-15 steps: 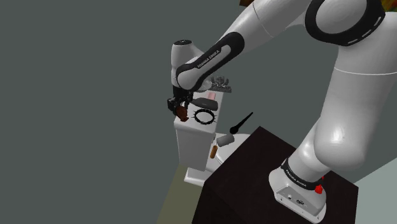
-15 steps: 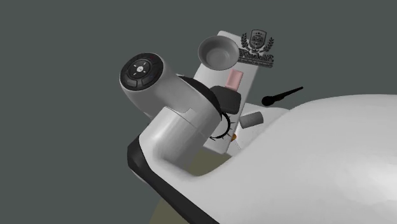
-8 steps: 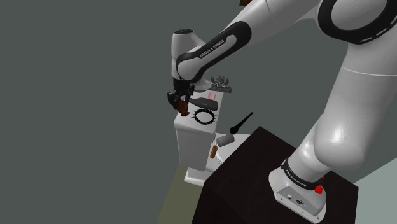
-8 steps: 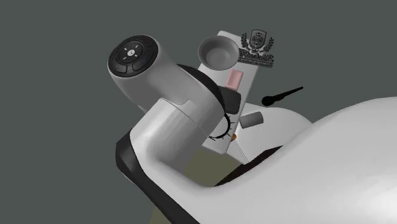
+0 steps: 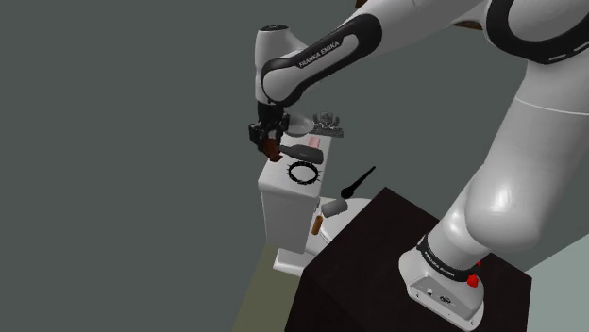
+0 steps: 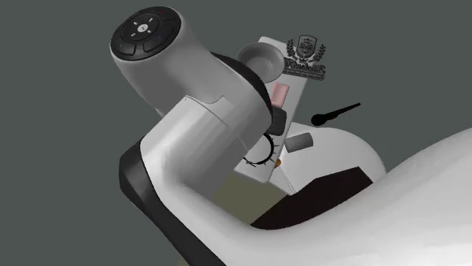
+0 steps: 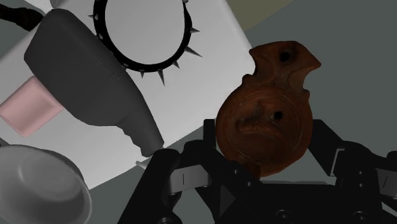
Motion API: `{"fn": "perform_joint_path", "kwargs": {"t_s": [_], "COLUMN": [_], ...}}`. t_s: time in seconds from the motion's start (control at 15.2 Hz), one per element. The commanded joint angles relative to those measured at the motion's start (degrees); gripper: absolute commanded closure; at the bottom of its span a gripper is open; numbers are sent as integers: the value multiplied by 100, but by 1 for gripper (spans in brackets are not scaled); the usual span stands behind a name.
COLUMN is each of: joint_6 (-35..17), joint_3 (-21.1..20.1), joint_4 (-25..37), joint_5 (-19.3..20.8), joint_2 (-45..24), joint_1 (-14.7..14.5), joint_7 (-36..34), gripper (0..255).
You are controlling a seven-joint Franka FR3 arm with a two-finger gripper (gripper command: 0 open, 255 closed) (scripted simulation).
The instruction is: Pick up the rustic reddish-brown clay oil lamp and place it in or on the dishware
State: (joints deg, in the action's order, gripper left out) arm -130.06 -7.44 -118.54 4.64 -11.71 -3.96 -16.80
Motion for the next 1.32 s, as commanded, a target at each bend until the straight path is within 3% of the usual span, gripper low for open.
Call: {"fn": "perform_joint_path", "kwargs": {"t_s": [0.0, 0.66, 1.25], "joint_6": [66, 451, 1118], "joint_3": [68, 474, 702], "joint_4": [113, 1374, 3229], "joint_5": [-16, -103, -221], "joint_2": [-42, -868, -2022], "joint_1": [109, 835, 1464], "joint_7": [192, 1402, 2341], "gripper": [255, 255, 255]}}
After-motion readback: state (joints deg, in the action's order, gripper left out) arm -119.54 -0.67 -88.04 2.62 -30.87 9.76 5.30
